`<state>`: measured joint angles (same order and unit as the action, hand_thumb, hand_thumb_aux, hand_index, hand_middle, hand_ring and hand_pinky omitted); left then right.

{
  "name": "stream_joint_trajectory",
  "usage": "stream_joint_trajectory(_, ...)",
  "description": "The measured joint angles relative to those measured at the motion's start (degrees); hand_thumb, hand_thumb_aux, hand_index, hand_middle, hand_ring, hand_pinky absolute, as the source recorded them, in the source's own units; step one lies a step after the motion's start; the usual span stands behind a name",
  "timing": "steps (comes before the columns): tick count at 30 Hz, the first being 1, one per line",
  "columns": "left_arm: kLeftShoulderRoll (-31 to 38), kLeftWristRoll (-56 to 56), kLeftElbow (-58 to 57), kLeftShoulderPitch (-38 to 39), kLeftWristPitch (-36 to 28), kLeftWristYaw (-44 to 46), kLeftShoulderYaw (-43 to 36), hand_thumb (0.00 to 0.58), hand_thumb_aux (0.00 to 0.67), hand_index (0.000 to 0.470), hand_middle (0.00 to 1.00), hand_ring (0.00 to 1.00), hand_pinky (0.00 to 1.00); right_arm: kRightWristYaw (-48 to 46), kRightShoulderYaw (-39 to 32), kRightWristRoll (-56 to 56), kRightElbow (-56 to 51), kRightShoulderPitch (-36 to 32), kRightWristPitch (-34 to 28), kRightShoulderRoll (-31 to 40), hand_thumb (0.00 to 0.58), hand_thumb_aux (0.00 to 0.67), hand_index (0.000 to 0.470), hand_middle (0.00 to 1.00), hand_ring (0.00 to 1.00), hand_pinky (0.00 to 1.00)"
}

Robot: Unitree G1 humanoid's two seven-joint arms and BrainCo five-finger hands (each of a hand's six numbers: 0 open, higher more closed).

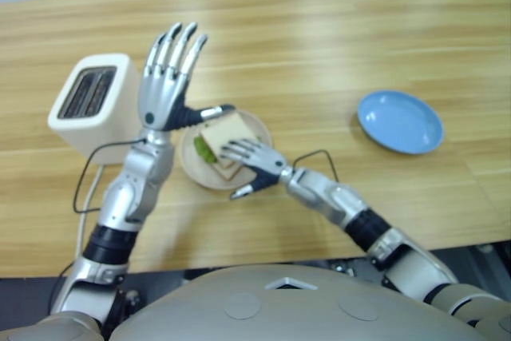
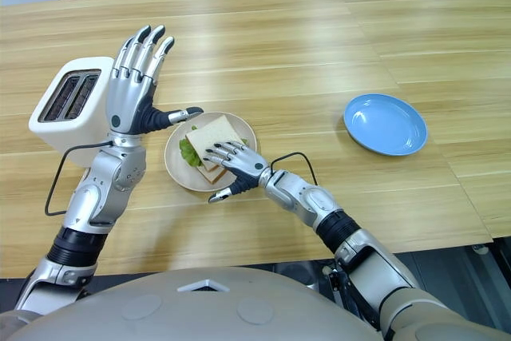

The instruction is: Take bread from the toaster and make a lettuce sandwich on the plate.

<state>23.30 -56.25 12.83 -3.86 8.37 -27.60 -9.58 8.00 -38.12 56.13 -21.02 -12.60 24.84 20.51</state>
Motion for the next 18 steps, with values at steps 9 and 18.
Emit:
stream_joint_trajectory(9, 0.1, 5.18, -5.74, 0.3, 2.39, 0.14, 1.51, 0.0, 0.0, 0.0, 0.0, 0.0, 0.0, 4.71, 6.89, -3.33, 17.43, 6.85, 3.67, 6.84, 0.0, 0.0, 0.0, 0.0, 0.0, 0.0)
stream_joint_trajectory(18, 0.04, 14.61, -7.77, 0.38, 6.52, 1.83, 4.04, 0.0, 0.0, 0.0, 0.0, 0.0, 0.0, 13.57, 15.29, -4.77, 28.36, 8.83, 8.78, 7.19, 0.0, 0.0, 0.0, 0.0, 0.0, 0.0)
